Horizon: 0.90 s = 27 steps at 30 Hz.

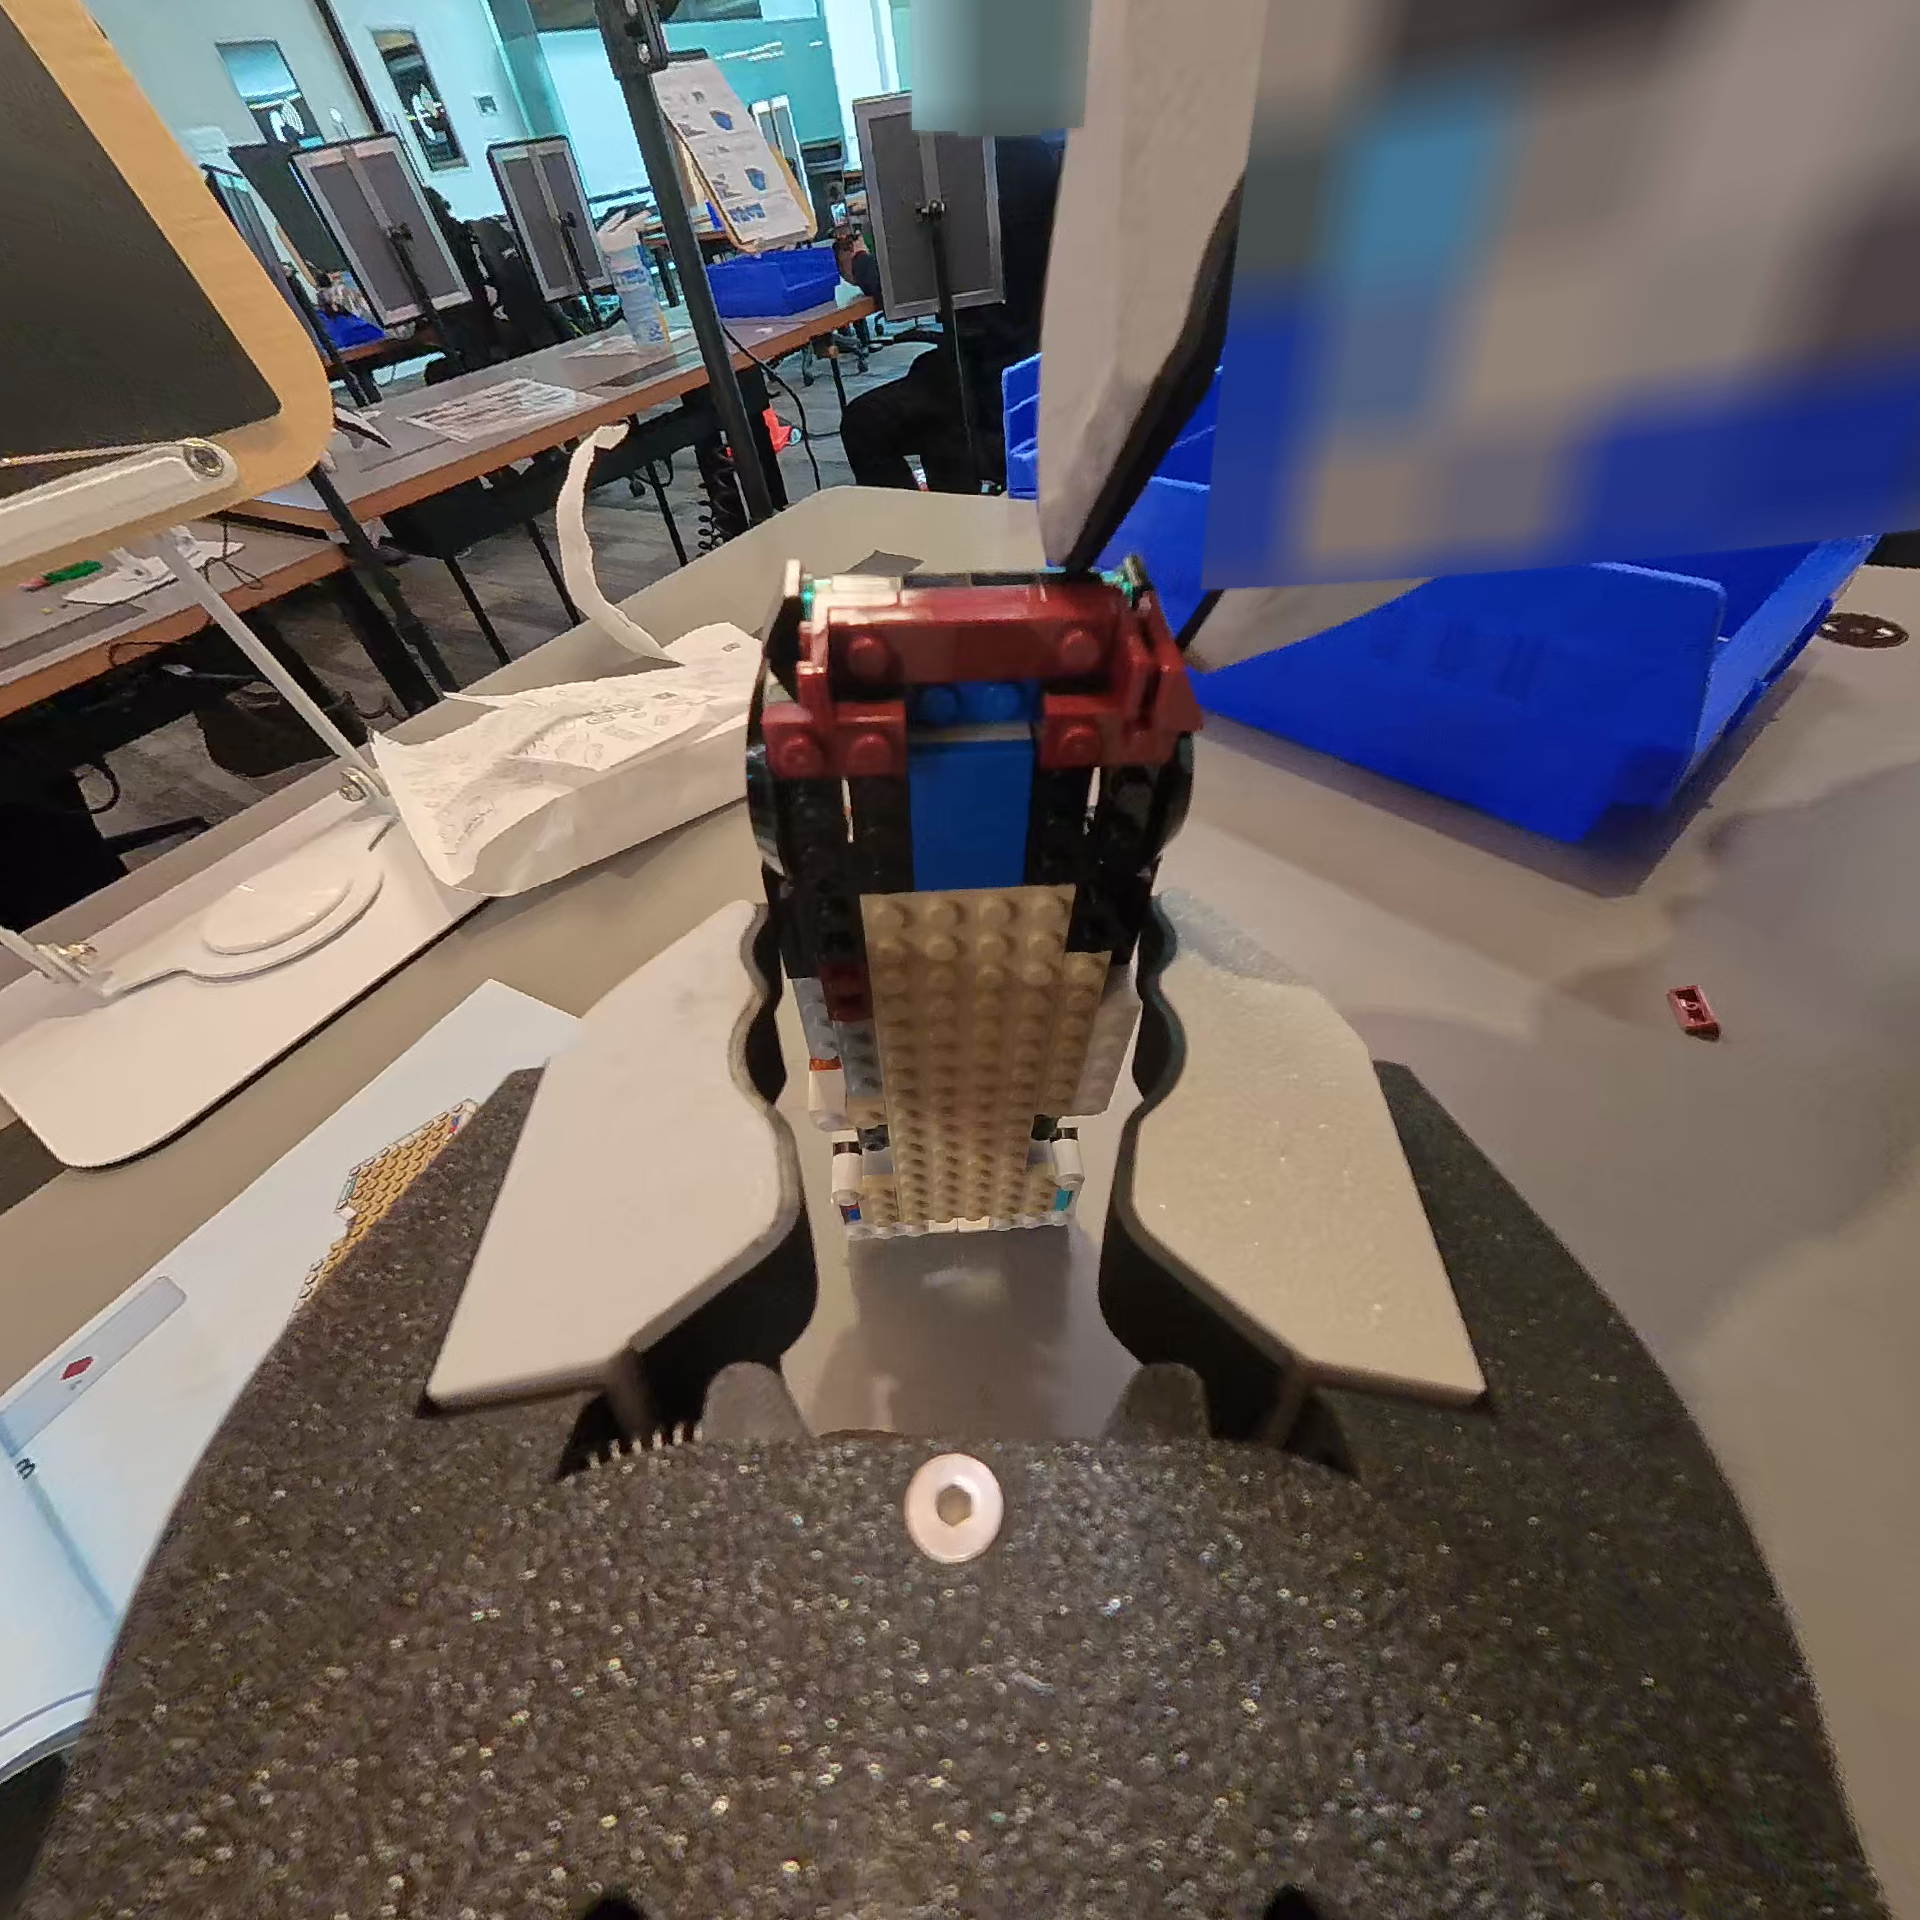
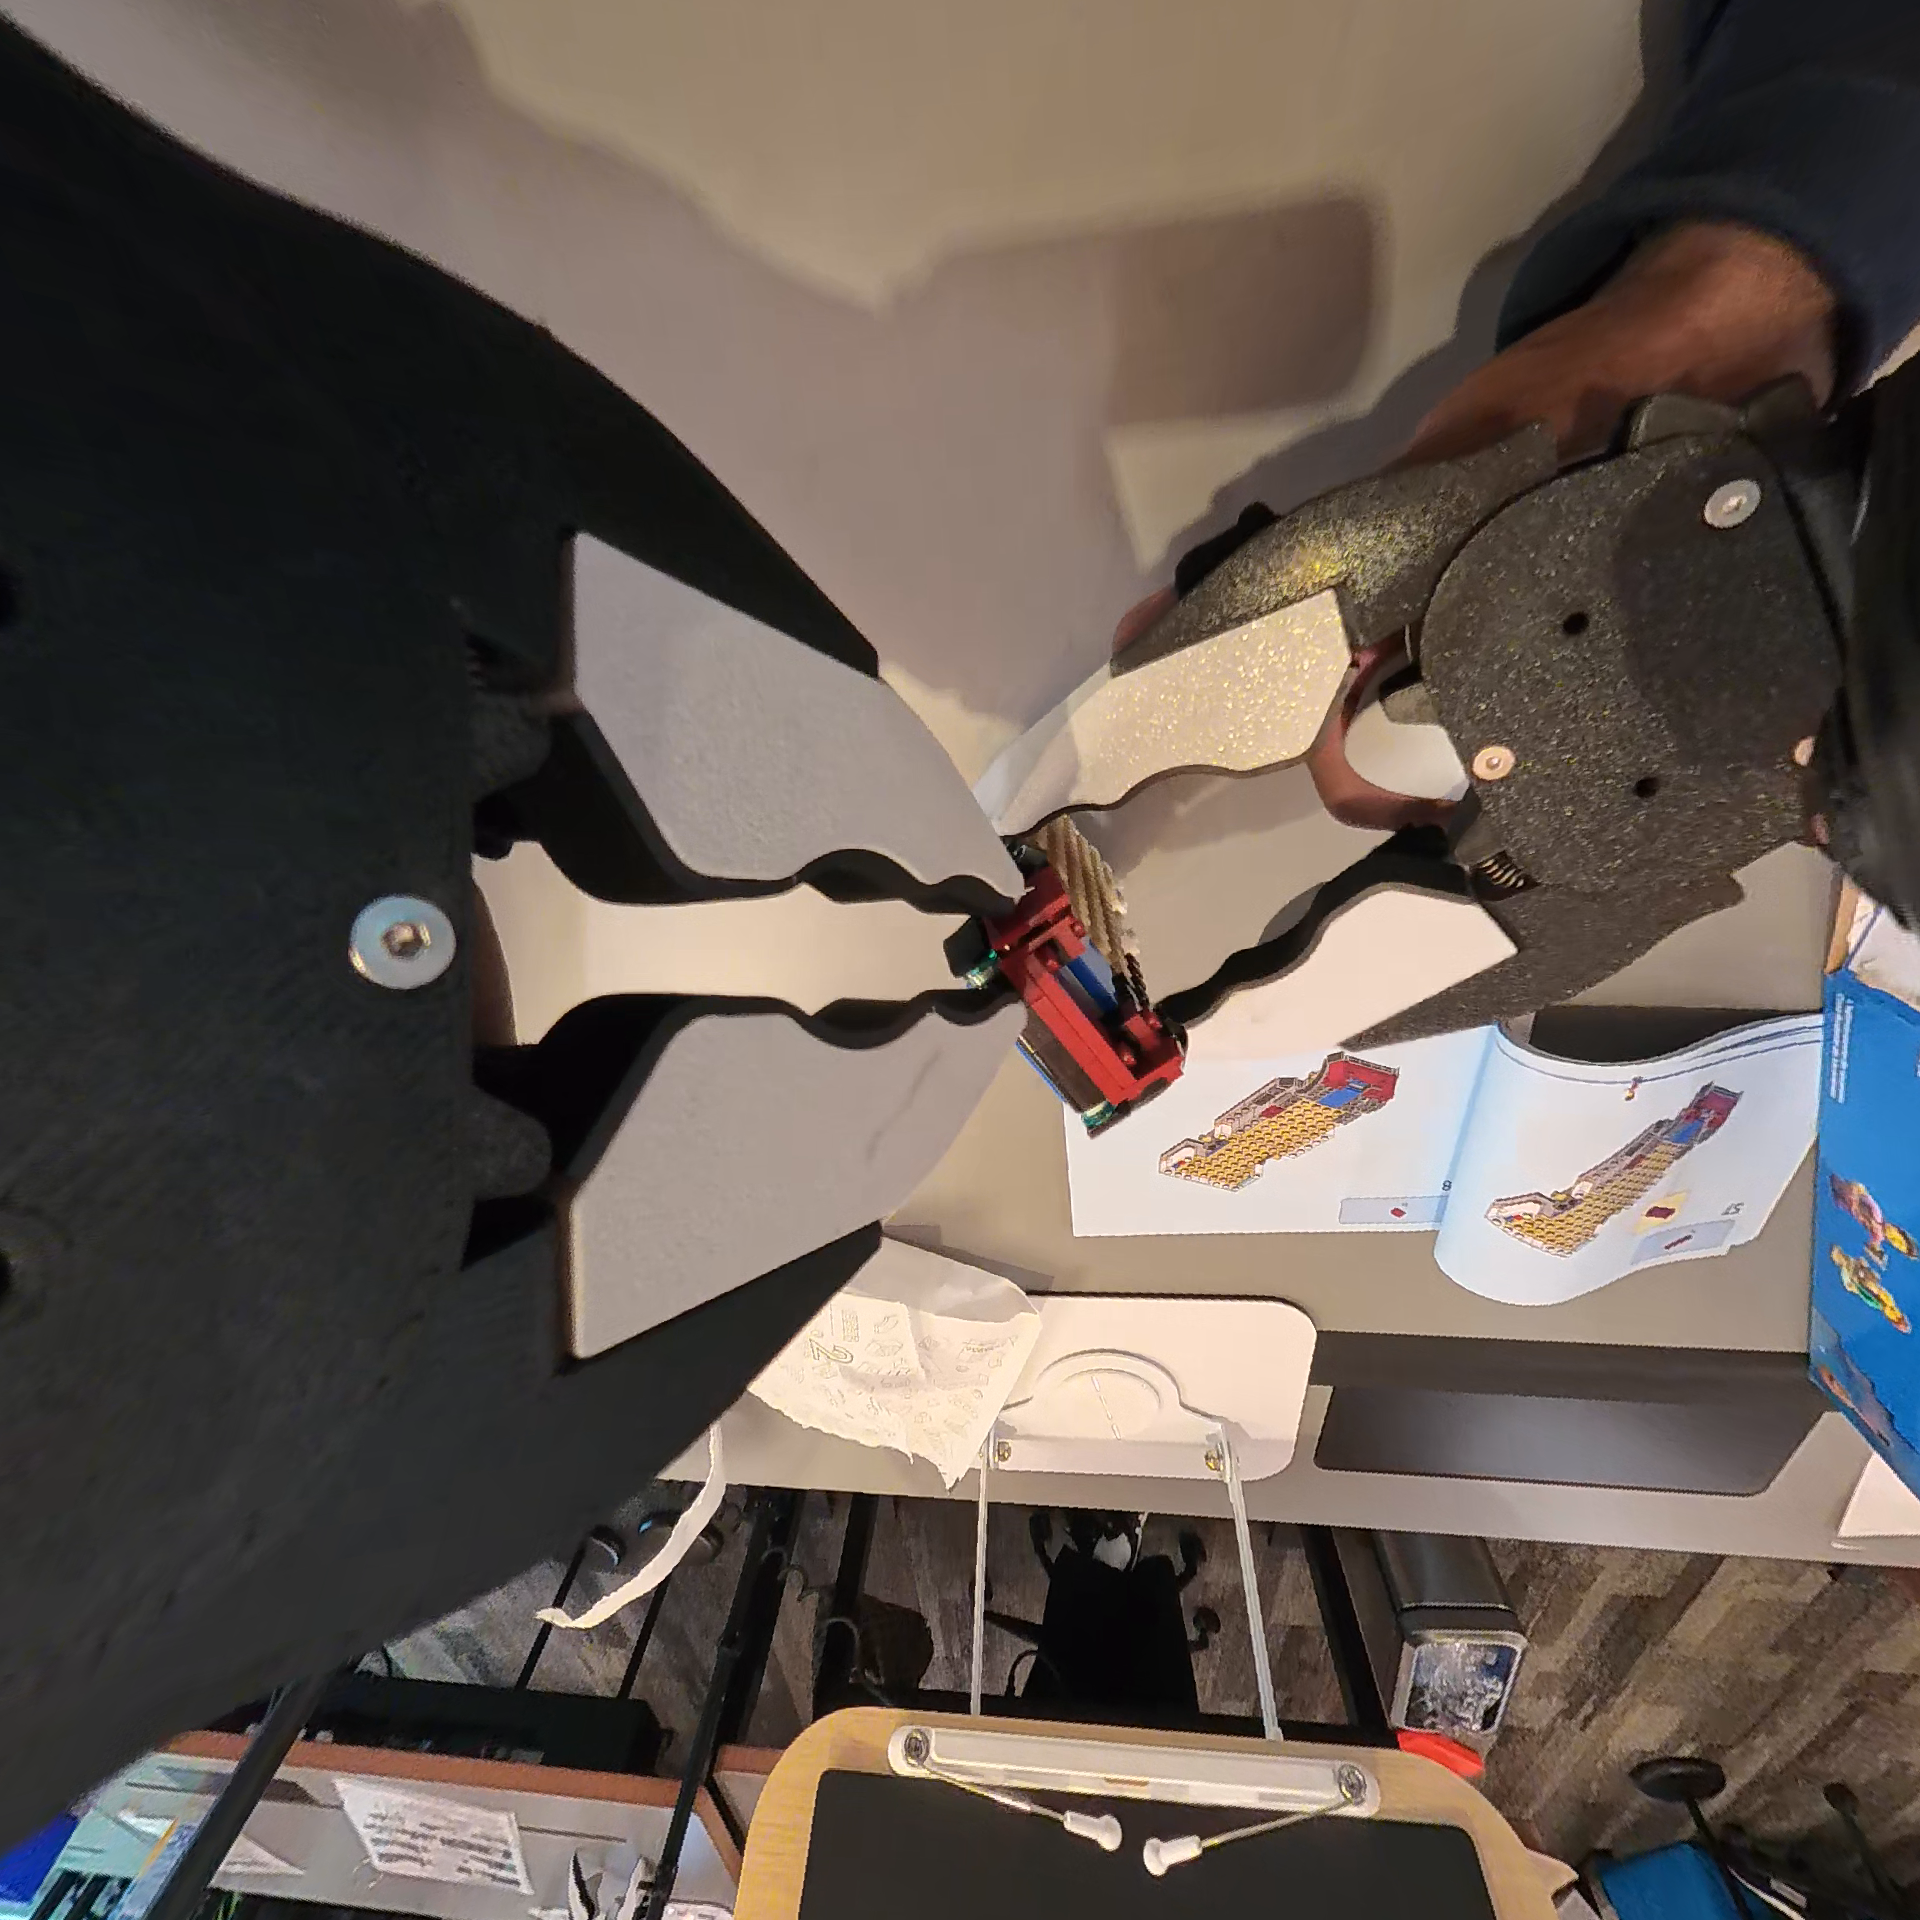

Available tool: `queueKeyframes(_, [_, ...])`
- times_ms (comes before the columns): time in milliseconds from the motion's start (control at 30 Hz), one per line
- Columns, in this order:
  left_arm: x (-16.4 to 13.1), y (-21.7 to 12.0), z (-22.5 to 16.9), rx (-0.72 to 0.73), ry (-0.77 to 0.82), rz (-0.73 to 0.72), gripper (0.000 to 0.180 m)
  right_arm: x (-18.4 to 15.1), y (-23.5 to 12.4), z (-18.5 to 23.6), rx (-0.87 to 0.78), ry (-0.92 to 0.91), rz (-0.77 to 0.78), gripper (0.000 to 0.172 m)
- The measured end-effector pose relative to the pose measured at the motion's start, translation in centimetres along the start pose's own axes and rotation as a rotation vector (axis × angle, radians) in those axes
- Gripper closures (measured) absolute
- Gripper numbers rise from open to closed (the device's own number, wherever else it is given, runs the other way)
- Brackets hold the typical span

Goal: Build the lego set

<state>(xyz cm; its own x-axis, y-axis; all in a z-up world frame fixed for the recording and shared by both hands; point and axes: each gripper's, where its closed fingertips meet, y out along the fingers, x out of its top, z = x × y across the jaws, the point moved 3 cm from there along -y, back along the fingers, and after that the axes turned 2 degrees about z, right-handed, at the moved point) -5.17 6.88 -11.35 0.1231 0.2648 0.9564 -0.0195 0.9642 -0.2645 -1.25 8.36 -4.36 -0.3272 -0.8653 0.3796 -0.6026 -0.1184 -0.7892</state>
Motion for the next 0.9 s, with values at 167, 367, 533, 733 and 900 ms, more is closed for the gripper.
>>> queueKeyframes(167, [-0.1, 0.1, -0.1, 0.015, 0.024, 0.009, 0.115, 0.0, 0.2, 0.2, -0.003, -0.004, 0.007, 0.157])
queueKeyframes(367, [-0.1, 0.1, -0.2, 0.013, 0.03, 0.007, 0.115, 0.2, 0.3, 0.4, -0.006, -0.011, -0.003, 0.156])
queueKeyframes(533, [-0.2, -0.1, 0.1, 0.004, 0.0, 0.035, 0.115, 0.2, 0.4, 0.2, -0.032, -0.019, -0.027, 0.157])
queueKeyframes(733, [0.1, -0.5, 0.1, -0.08, -0.106, 0.092, 0.115, 0.6, 0.1, -0.4, -0.052, -0.017, -0.062, 0.158])
queueKeyframes(900, [0.6, -1.2, 0.1, -0.173, -0.207, 0.137, 0.115, 0.7, -0.3, -1.1, -0.065, -0.006, -0.091, 0.159])
